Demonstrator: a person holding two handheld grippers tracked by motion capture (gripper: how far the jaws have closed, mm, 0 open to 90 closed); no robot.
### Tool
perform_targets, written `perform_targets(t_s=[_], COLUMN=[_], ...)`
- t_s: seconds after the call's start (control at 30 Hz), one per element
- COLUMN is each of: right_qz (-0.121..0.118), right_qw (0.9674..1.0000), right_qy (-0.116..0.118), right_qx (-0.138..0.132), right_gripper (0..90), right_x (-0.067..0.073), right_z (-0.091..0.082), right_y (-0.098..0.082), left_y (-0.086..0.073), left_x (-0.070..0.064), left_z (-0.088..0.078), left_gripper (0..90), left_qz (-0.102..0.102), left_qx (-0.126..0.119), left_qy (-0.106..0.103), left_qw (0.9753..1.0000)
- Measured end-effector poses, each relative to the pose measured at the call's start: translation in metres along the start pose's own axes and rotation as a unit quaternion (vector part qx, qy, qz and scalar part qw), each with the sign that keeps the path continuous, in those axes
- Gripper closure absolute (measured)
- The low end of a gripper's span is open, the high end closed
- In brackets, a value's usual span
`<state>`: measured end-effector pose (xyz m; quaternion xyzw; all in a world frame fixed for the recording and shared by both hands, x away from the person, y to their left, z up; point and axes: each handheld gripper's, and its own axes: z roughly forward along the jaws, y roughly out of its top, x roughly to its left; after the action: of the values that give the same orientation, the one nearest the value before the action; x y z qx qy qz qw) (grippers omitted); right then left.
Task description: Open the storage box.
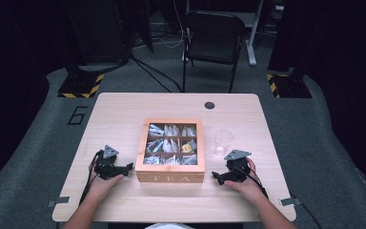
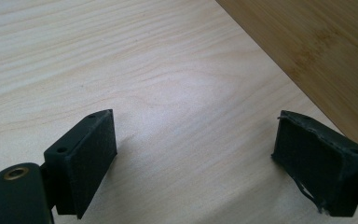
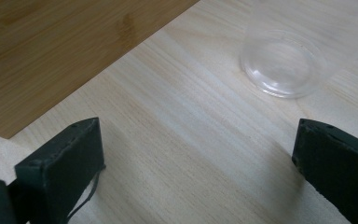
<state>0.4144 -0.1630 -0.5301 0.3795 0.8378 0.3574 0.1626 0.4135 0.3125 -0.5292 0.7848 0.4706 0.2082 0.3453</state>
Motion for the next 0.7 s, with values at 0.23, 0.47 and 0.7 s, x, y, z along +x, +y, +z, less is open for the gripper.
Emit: perform_targets(t_s=[0.23,0.47,0.7], right_qz=[-0.001,0.003,0.003], right_qw=[1.0,1.0,1.0], right_qy=[0.0,-0.003,-0.001], right_qx=[0.001,0.003,0.001], right_gripper=[2.4,6.6,21.1], right_x=[0.0,0.0005,-0.0008], right_z=[-0.0007,-0.0024,-0.0068], right_y=[-0.0001,0.0,0.0015], left_y=[-0.0003,-0.0006,-0.0003], left_x=[-0.0004,-0.0012,-0.0012], left_z=[0.0004,0.0,-0.0022], left_gripper=[14.2,15.8,21.9], left_qz=[-0.005,-0.008,-0.011], left_qx=[-0.006,-0.008,-0.008], left_qy=[0.005,0.011,0.014], left_qw=[1.0,0.9999,0.9998])
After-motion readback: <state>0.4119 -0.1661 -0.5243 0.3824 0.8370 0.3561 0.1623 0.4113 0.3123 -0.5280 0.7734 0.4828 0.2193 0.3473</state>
